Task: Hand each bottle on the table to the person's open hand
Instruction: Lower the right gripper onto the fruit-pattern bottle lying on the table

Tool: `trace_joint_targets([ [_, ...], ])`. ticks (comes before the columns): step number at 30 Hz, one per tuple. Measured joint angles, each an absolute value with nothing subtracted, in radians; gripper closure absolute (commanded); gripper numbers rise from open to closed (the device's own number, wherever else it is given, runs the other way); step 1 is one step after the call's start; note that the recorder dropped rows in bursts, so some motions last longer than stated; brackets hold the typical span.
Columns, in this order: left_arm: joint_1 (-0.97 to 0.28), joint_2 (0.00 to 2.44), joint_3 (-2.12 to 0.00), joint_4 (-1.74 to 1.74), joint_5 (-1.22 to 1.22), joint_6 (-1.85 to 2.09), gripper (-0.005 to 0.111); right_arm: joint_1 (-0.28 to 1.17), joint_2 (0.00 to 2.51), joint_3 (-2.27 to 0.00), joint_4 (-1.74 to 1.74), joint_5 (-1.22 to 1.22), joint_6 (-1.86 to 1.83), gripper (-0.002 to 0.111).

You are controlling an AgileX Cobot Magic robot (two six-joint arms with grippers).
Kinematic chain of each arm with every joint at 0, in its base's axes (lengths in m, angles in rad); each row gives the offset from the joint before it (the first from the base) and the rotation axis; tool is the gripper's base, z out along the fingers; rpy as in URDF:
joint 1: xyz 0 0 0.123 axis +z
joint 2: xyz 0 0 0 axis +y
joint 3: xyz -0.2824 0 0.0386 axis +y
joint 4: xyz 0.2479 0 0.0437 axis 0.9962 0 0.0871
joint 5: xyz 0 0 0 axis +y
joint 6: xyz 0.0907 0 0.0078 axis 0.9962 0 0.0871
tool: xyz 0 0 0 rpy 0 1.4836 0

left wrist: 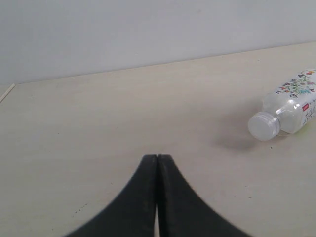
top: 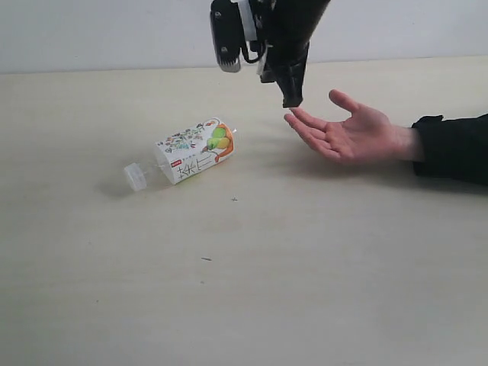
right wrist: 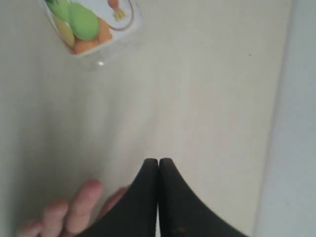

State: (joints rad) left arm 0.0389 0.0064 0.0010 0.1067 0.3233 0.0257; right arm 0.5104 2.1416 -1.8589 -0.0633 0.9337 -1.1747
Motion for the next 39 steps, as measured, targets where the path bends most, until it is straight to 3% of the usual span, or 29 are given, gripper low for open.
trace_joint_targets([
  [6,0.039,0.006,0.001,0.107,0.323,0.026,0.106,0.510,2.283,-2.082,0.121,1.153,-1.242,0.108],
  [16,0.039,0.006,0.001,0.107,0.323,0.026,0.106,0.535,2.341,-2.099,0.103,1.074,-1.345,0.100],
  [18,0.039,0.006,0.001,0.107,0.323,0.026,0.106,0.546,2.341,-2.105,0.097,1.037,-1.349,0.088],
  [21,0.039,0.006,0.001,0.107,0.323,0.026,0.106,0.559,2.341,-2.105,0.093,1.029,-1.349,0.049],
  [23,0.039,0.006,0.001,0.107,0.323,0.026,0.106,0.568,2.341,-2.105,0.093,1.029,-1.349,0.038],
  [39,0.039,0.006,0.001,0.107,0.323,0.026,0.106,0.604,2.447,-2.105,0.118,0.962,-1.343,0.025],
])
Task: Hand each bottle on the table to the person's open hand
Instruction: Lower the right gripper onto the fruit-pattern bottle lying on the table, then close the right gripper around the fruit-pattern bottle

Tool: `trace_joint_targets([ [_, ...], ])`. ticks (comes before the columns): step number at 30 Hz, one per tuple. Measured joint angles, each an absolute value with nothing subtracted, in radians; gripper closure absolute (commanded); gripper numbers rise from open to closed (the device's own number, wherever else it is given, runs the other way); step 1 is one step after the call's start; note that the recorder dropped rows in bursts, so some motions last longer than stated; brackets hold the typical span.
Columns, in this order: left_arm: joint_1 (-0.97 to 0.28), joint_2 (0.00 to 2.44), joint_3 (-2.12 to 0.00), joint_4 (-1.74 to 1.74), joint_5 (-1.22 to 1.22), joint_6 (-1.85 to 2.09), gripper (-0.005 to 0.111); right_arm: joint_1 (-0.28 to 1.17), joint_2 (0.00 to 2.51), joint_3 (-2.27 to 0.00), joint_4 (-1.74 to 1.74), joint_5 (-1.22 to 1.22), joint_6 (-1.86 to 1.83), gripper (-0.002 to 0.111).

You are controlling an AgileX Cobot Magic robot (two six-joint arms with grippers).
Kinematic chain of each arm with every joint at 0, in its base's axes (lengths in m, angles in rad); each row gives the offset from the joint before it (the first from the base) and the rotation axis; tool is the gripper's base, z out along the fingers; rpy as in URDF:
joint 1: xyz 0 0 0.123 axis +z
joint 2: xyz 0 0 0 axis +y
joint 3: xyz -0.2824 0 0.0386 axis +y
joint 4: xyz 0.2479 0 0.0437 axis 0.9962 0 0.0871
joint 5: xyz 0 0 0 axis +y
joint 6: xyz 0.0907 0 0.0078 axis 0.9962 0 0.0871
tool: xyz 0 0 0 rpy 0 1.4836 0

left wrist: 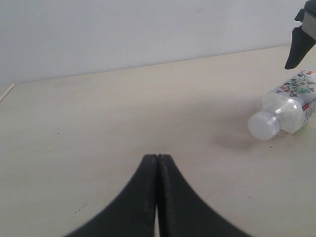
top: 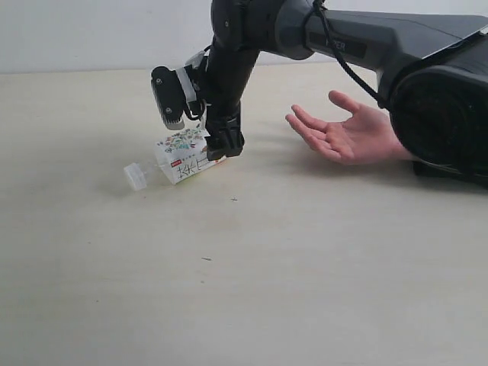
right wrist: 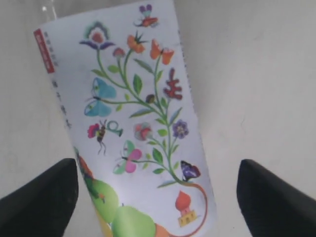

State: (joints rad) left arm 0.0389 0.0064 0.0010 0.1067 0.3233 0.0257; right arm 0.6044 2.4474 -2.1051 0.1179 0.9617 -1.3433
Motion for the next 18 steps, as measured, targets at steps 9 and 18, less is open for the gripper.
trace_joint_targets([
  [9,0.039,0.006,0.001,0.107,0.323,0.026,0.106,0.604,2.461,-2.105,0.118,0.942,-1.343,0.025],
  [18,0.039,0.006,0.001,0.107,0.323,0.026,0.106,0.604,2.486,-2.105,0.116,0.984,-1.338,0.030],
])
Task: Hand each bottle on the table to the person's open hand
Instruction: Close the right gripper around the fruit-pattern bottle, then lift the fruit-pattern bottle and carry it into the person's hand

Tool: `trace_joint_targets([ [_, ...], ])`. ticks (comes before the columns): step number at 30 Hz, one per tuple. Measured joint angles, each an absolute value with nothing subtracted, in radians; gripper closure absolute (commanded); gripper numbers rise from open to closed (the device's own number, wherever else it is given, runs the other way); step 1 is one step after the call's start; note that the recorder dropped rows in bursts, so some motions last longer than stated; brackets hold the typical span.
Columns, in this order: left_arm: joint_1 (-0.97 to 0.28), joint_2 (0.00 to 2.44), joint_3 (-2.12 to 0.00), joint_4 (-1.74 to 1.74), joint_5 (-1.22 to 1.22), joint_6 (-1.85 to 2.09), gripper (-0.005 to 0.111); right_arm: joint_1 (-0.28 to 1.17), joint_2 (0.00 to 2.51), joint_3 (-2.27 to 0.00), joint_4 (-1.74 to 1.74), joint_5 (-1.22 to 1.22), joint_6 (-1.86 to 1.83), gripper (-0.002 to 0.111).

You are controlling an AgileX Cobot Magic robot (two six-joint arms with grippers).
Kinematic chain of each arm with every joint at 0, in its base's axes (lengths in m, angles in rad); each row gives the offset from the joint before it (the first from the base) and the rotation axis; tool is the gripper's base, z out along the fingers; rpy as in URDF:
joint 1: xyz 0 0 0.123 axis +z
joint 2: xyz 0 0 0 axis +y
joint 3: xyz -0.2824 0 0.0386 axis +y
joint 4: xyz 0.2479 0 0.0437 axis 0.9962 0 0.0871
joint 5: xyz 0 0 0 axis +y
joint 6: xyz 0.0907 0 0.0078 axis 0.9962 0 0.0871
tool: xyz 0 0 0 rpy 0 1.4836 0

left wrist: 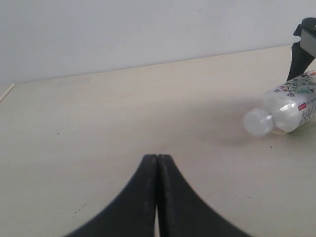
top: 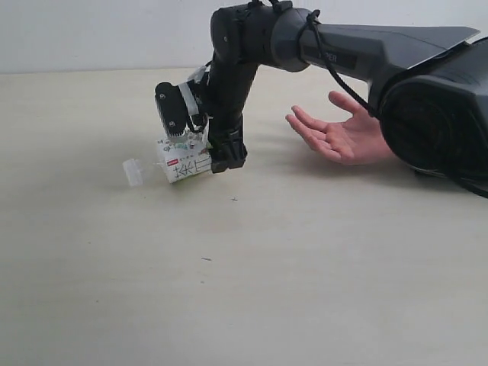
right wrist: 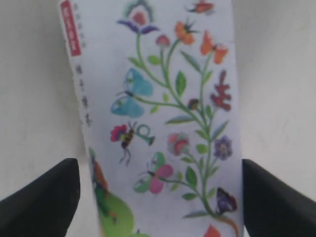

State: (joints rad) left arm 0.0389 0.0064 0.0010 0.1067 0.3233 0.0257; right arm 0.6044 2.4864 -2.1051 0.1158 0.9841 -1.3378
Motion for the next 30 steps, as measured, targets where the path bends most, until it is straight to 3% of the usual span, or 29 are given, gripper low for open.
trace_joint_targets([
  [5,0.039,0.006,0.001,0.107,0.323,0.026,0.106,0.604,2.495,-2.105,0.116,0.995,-1.281,0.044],
  [14,0.039,0.006,0.001,0.107,0.325,0.026,0.106,0.604,2.491,-2.105,0.114,1.015,-1.007,0.108],
  [30,0.039,0.006,0.001,0.107,0.325,0.026,0.106,0.598,2.254,-2.098,-0.067,1.215,-0.425,0.108],
])
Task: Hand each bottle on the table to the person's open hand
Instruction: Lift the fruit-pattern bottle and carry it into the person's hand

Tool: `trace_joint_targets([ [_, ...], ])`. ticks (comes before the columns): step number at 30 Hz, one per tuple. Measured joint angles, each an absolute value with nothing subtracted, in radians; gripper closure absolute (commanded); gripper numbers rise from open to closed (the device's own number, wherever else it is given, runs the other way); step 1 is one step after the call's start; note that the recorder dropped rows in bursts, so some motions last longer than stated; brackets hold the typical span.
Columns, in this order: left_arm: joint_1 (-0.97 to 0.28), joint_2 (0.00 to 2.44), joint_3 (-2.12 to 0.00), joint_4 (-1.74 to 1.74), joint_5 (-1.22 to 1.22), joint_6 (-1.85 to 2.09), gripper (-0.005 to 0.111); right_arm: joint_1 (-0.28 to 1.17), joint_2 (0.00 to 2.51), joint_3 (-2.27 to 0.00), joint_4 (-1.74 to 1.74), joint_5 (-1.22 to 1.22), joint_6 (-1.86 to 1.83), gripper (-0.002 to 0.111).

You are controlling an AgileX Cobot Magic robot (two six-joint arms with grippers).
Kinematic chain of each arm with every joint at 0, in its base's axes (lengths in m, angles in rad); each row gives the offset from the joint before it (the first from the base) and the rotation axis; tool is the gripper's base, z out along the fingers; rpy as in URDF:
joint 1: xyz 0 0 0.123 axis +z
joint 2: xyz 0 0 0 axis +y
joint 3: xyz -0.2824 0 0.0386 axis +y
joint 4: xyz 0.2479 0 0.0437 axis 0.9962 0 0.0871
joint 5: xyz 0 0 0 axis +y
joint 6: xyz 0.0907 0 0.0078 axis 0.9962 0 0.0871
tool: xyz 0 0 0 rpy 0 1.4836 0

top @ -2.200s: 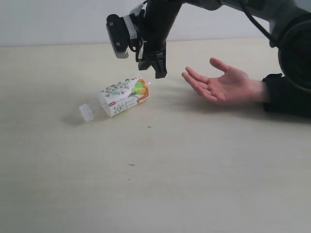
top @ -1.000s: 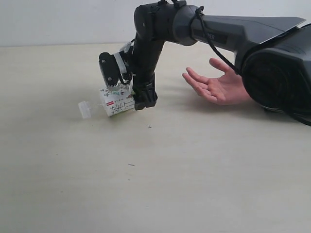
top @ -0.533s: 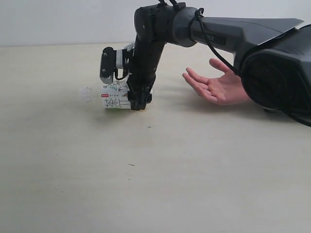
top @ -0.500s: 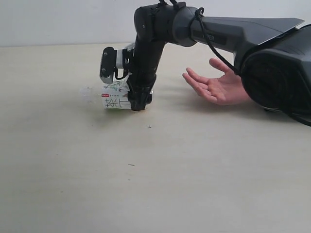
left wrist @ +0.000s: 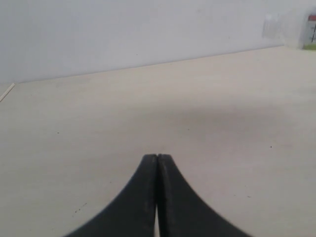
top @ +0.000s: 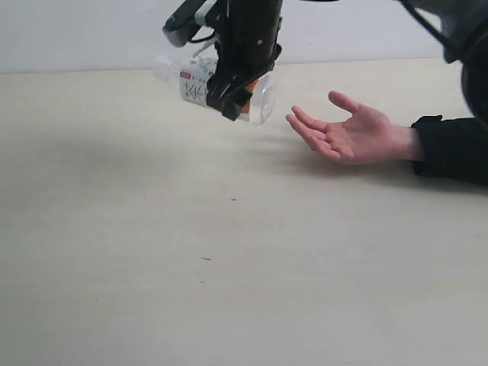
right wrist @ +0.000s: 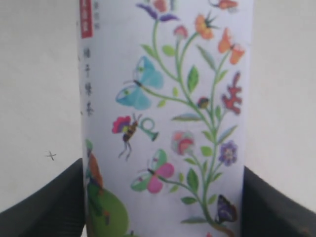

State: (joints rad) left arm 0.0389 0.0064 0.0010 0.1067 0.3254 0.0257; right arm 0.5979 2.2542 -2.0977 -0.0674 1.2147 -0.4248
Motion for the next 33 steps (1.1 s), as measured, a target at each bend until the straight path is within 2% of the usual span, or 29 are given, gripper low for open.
trace_joint_targets([
  [8,0.039,0.006,0.001,0.107,0.325,0.026,0.106,0.491,2.050,-1.946,-0.043,1.217,-0.307,0.108],
  [14,0.039,0.006,0.001,0.107,0.325,0.026,0.106,0.384,1.878,-1.692,-0.013,1.211,-0.222,0.108],
  [21,0.039,0.006,0.001,0.107,0.325,0.026,0.106,0.375,1.812,-1.416,-0.013,0.978,-0.076,0.108],
  [33,0.039,0.006,0.001,0.107,0.325,0.026,0.106,0.375,1.870,-1.366,-0.273,0.882,0.255,0.099],
])
